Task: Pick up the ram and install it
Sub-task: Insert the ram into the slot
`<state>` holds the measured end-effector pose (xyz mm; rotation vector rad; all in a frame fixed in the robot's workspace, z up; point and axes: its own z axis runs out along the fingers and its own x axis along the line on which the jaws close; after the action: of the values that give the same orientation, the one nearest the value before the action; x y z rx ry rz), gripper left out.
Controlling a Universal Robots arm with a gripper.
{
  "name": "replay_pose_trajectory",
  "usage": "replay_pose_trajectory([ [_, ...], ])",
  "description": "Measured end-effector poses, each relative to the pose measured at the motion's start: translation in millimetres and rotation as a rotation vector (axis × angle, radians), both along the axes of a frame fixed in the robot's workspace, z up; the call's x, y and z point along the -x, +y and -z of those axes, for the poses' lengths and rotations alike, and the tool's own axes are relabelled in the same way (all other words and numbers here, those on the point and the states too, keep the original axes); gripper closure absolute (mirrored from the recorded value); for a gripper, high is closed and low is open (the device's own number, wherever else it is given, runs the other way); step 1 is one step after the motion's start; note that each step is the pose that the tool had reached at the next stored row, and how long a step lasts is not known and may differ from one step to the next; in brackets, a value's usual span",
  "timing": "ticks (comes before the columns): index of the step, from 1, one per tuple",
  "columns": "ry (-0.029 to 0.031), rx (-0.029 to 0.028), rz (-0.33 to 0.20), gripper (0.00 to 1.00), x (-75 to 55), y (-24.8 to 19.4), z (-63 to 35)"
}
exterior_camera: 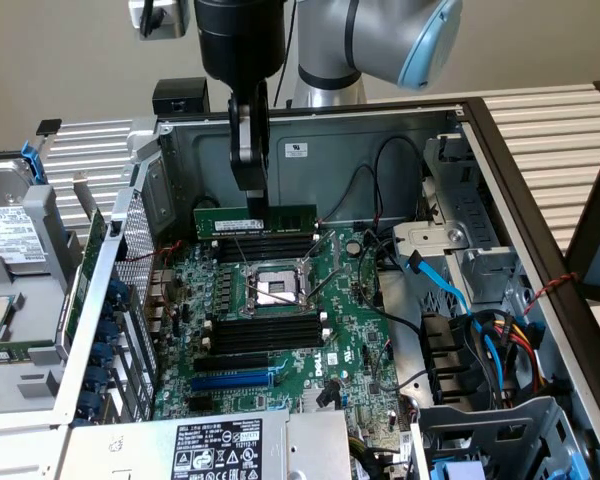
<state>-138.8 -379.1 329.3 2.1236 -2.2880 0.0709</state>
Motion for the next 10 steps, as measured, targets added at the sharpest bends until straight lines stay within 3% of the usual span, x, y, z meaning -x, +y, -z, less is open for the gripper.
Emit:
replay_pose_trajectory([
  [10,0.0,0.0,0.0,0.88,0.9,-3.2,6.9],
])
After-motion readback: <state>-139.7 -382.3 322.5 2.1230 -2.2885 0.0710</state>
